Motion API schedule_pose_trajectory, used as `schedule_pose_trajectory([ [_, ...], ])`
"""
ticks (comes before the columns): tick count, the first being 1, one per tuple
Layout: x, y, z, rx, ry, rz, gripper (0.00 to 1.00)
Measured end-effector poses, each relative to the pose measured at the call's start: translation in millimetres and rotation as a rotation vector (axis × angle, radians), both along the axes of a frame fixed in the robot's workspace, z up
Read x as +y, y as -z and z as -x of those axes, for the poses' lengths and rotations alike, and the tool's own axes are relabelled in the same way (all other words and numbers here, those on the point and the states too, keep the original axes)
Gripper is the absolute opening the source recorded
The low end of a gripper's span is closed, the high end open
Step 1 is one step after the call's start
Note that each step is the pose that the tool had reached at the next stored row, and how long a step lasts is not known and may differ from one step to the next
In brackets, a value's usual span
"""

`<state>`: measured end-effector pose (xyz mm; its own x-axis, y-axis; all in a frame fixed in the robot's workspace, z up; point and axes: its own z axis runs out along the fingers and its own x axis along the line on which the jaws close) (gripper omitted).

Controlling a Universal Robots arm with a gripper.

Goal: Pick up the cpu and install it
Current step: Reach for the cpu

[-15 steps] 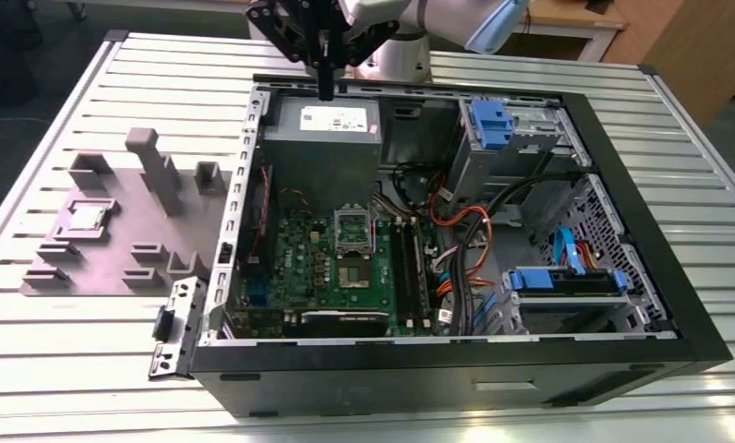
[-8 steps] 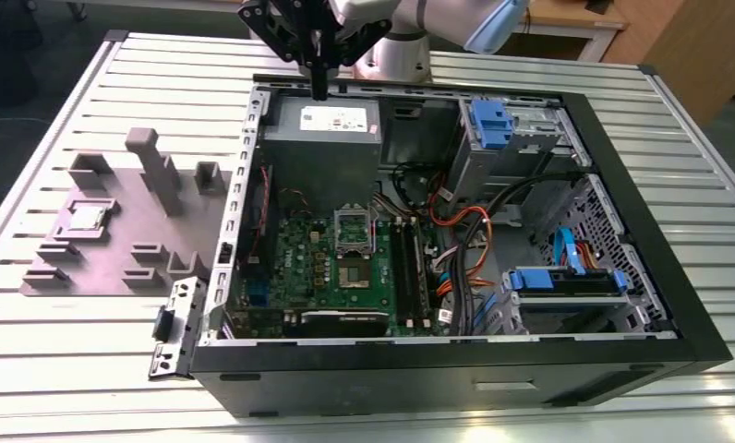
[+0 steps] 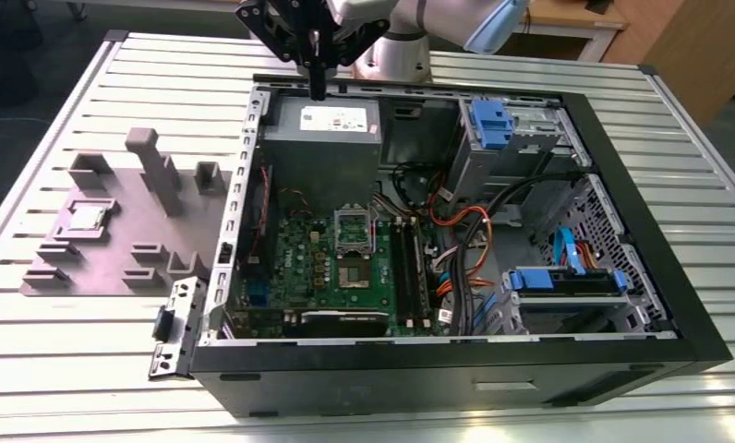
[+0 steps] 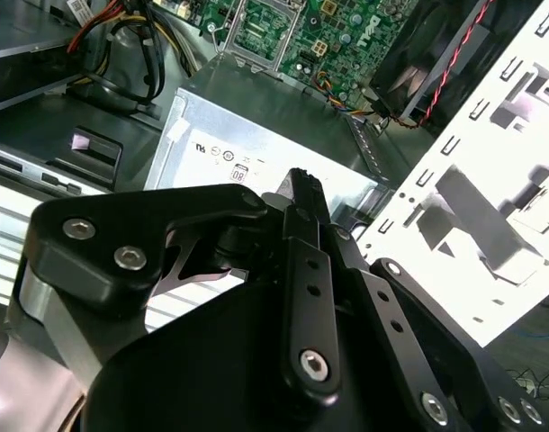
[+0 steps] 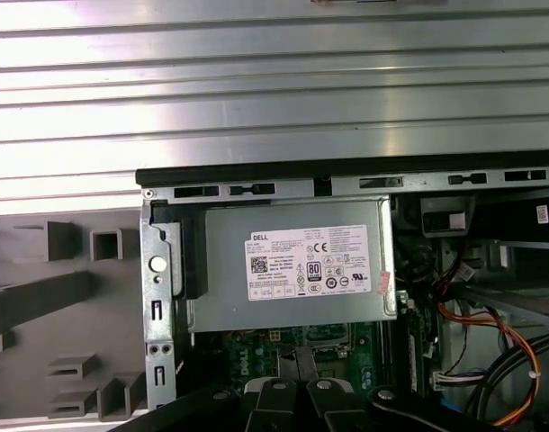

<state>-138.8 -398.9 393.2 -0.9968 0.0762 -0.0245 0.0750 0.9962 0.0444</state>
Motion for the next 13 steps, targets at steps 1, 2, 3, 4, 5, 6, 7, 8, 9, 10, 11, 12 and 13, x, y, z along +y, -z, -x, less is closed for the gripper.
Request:
schedule_pose_trajectory([
  [1, 0.0, 0.0, 0.1, 0.0, 0.0, 0.0, 0.11],
  [2, 0.0, 0.0, 0.3, 0.0, 0.0, 0.0, 0.11],
  [3, 0.0, 0.0, 0.8, 0.0, 0.0, 0.0, 0.11],
  [4, 0.0, 0.0, 1.4, 0.0, 0.0, 0.0, 0.11],
  [5, 0.0, 0.0, 2.3, 0.0001, 0.0, 0.0001, 0.11],
  [6, 0.0, -0.1, 3.5, 0.0001, 0.0, 0.0001, 0.11],
  [7, 0.0, 0.0, 5.0, 0.0001, 0.0, 0.0001, 0.11],
  [8, 0.0, 0.0, 6.8, 0.0001, 0.0, 0.0, 0.11],
  [9, 0.0, 0.0, 9.0, 0.0, 0.0, 0.0, 0.11],
  [10, 0.0, 0.0, 11.1, 0.0, 0.0, 0.0, 0.11],
  [11, 0.0, 0.1, 12.9, 0.0, 0.0, 0.0, 0.11],
  [12, 0.0, 0.1, 14.6, -0.0001, 0.0, -0.0001, 0.11],
  [13, 0.0, 0.1, 16.0, 0.0, 0.0, 0.0, 0.11],
])
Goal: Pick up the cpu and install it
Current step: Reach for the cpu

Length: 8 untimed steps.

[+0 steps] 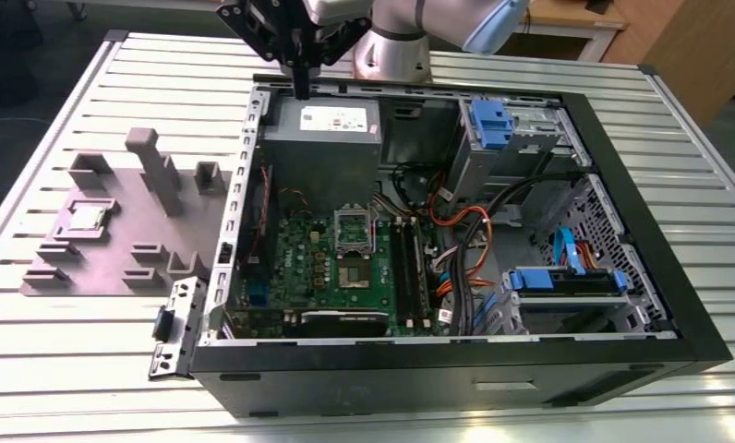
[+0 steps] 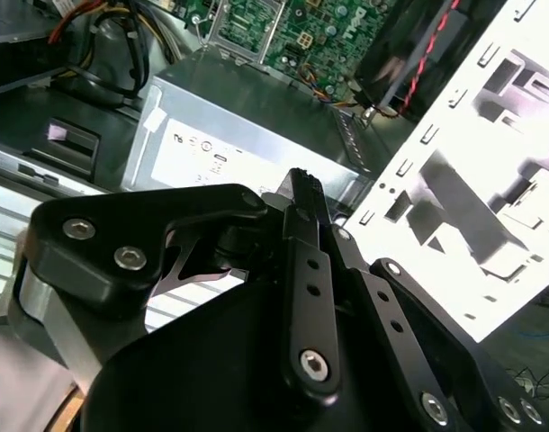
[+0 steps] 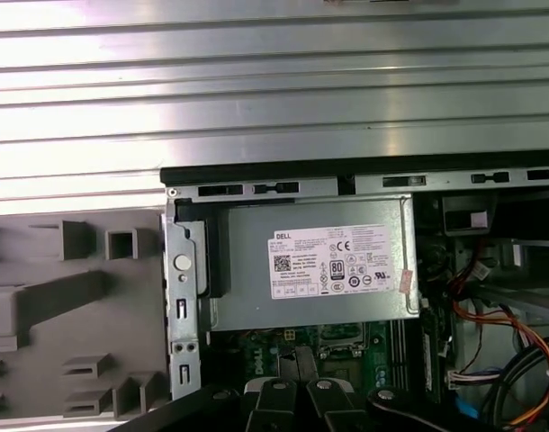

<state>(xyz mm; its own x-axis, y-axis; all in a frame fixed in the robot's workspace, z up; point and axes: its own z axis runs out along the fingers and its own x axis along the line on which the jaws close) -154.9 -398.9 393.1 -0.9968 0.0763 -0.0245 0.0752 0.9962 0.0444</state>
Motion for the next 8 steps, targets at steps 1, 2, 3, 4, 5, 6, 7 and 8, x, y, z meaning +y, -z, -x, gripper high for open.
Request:
schedule_pose_trajectory([
  [1, 0.0, 0.0, 1.4, 0.0, 0.0, 0.0, 0.11],
  [2, 0.0, 0.1, 2.7, 0.0, 0.0, 0.0, 0.11],
  [3, 0.0, 0.2, 3.6, -0.0001, 0.0, 0.0, 0.11],
  [4, 0.0, 0.2, 4.2, -0.0001, 0.0, -0.0001, 0.11],
  [5, 0.0, 0.2, 4.3, 0.0, 0.0, -0.0001, 0.11],
  [6, 0.0, 0.2, 4.6, 0.0, 0.0, 0.0, 0.11],
  [7, 0.0, 0.2, 4.9, 0.0, 0.0, 0.0, 0.11],
  [8, 0.0, 0.2, 4.9, 0.0, 0.0, 0.0, 0.11],
])
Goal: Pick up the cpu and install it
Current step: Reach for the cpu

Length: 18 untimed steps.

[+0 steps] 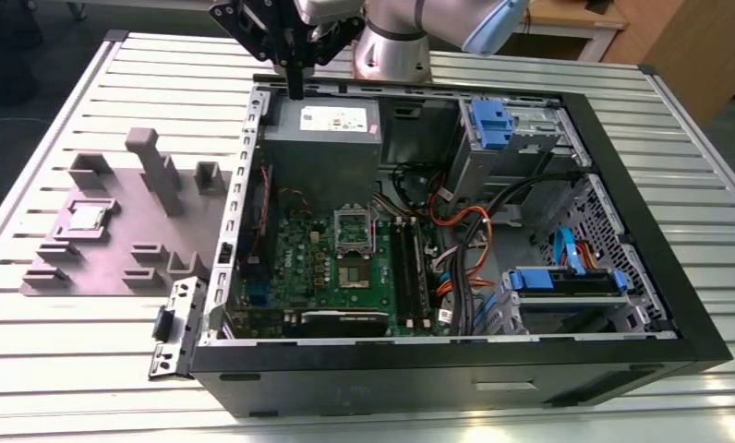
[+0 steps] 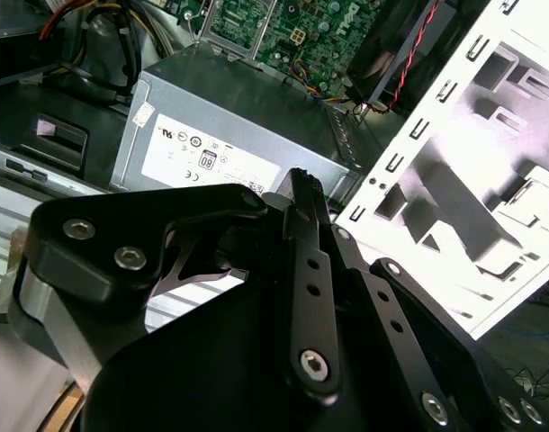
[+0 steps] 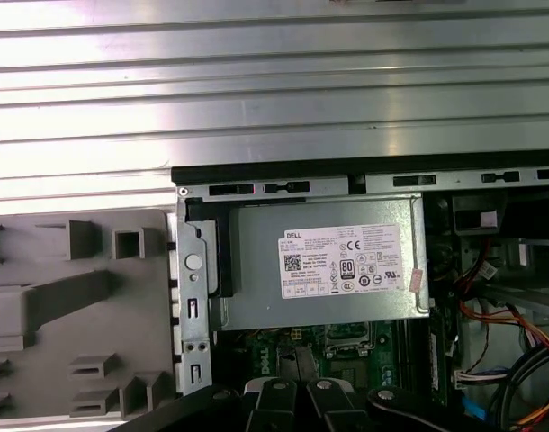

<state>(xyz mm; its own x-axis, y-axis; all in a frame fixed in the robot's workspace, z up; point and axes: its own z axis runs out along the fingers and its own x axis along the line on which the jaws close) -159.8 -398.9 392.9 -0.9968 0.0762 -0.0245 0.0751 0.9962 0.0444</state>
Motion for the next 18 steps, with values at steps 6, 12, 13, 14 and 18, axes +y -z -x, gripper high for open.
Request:
schedule_pose_trajectory([
  [6, 0.0, 0.0, 0.9, 0.0, 0.0, 0.0, 0.11],
  [12, 0.0, -0.1, 5.8, 0.0001, 0.0, 0.0001, 0.11],
  [13, 0.0, 0.0, 7.0, 0.0, 0.0, 0.0001, 0.11],
  [14, 0.0, 0.0, 8.4, 0.0, 0.0, 0.0, 0.11],
  [18, 0.0, 0.0, 13.9, 0.0001, 0.0, 0.0001, 0.11],
])
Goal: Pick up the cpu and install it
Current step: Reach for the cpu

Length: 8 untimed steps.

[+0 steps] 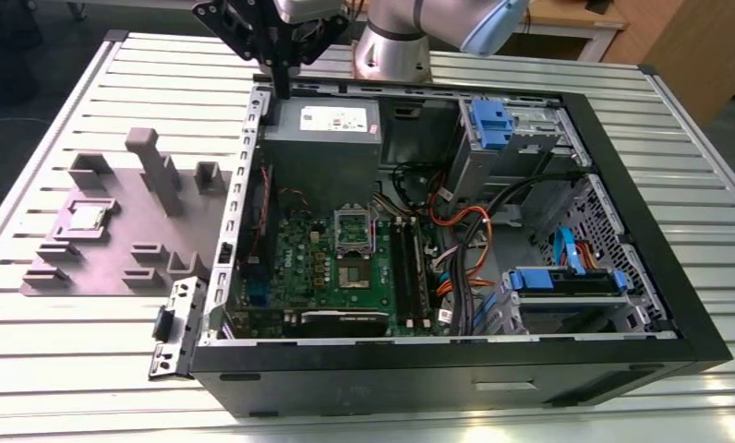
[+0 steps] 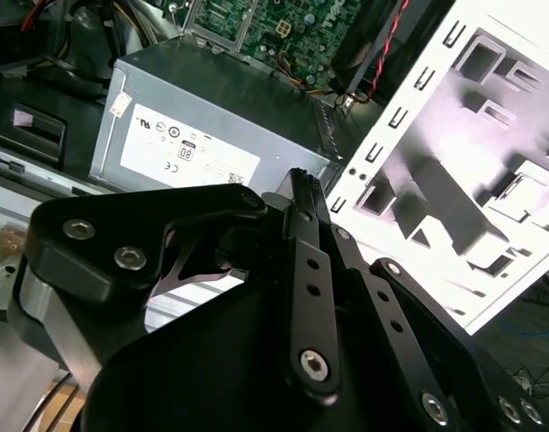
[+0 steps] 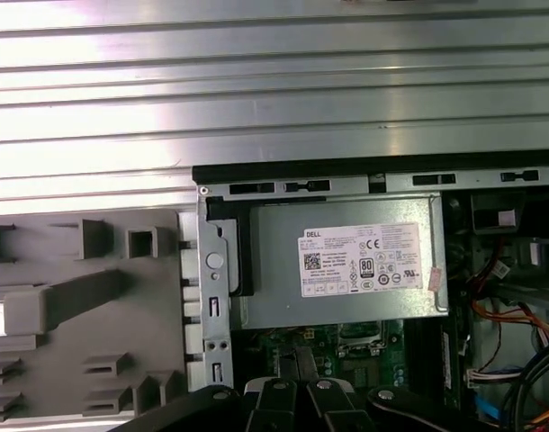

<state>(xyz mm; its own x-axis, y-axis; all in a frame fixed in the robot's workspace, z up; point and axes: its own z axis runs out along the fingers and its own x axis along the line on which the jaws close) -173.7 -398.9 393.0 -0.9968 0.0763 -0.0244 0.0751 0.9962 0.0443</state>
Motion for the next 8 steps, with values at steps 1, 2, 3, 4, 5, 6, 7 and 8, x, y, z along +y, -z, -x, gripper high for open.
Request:
schedule_pose_trajectory([
  [1, 0.0, 0.0, 1.3, -0.0001, 0.0, 0.0, 0.11],
  [2, 0.0, 0.1, 2.6, -0.0001, 0.0, -0.0001, 0.11],
  [3, 0.0, 0.0, 3.9, 0.0, 0.0, 0.0, 0.11],
  [4, 0.0, 0.0, 5.2, -0.0001, 0.0, -0.0001, 0.11],
  [5, 0.0, 0.1, 6.4, -0.0001, 0.0, 0.0, 0.11],
  [6, 0.0, 0.0, 7.8, -0.0001, 0.0, 0.0, 0.11],
  [7, 0.0, 0.0, 9.0, -0.0001, 0.0, 0.0, 0.11],
  [8, 0.0, 0.1, 10.2, -0.0001, 0.0, -0.0001, 0.11],
])
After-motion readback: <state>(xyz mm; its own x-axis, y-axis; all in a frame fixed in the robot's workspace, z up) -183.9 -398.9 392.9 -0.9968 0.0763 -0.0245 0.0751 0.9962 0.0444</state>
